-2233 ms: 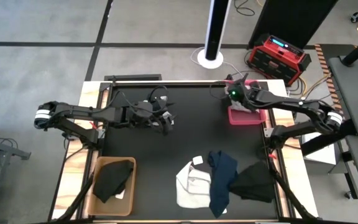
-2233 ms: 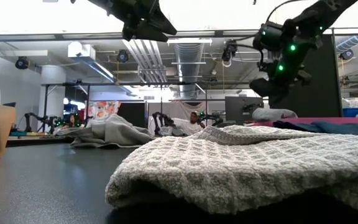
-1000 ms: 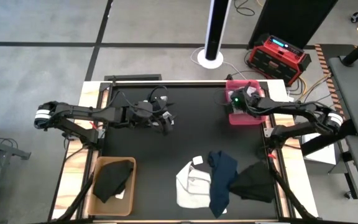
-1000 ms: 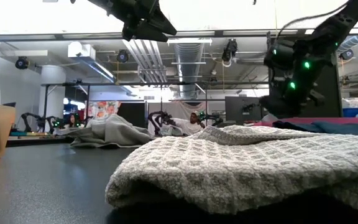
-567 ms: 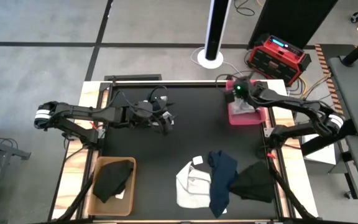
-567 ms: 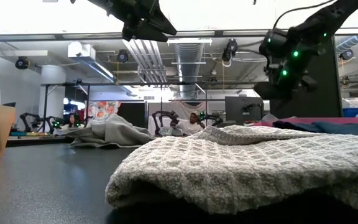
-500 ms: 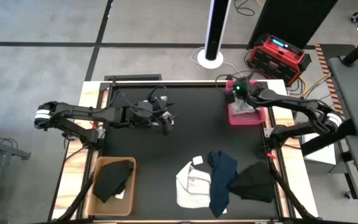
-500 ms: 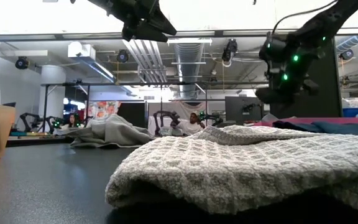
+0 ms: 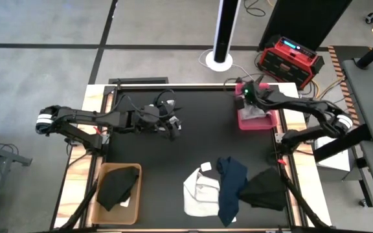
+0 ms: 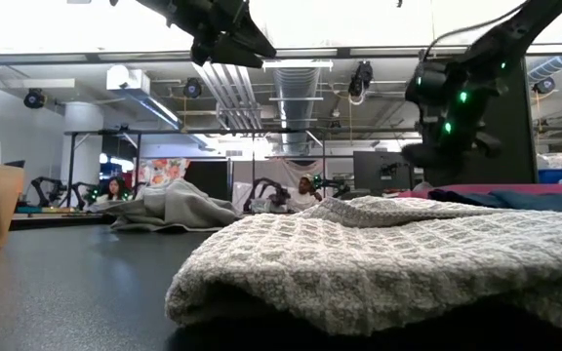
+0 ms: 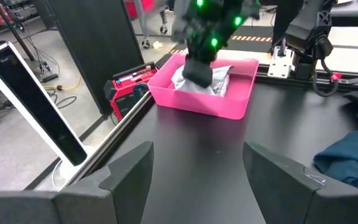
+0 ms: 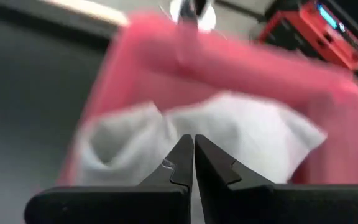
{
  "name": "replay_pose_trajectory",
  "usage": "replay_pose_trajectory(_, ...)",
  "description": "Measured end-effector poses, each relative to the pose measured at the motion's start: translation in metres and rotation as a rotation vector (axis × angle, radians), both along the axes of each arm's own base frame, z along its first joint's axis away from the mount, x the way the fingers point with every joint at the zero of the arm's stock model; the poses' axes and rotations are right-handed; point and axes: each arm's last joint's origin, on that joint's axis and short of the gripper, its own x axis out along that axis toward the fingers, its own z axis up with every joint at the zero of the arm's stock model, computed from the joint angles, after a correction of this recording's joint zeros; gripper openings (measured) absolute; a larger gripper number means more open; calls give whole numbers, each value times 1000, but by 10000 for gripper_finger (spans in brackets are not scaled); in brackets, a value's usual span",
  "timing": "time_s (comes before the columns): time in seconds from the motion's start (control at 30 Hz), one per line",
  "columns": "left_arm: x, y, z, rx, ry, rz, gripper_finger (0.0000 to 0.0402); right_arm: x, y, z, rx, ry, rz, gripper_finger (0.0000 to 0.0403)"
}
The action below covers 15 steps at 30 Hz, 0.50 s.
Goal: Sort towels by color in basket
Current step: Put the right gray microfiber towel into the pink bin
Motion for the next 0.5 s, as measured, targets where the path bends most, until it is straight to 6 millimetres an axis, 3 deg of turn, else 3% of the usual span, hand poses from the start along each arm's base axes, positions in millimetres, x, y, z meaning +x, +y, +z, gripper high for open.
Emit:
replay_pose_trajectory(0.2,0,0,0,0,2,0,232,1,8,20,-49,-100,40,9)
replay_pose_trajectory(0.5,0,0,0,0,2,0,232,5,8,-10,59,-121,85,9)
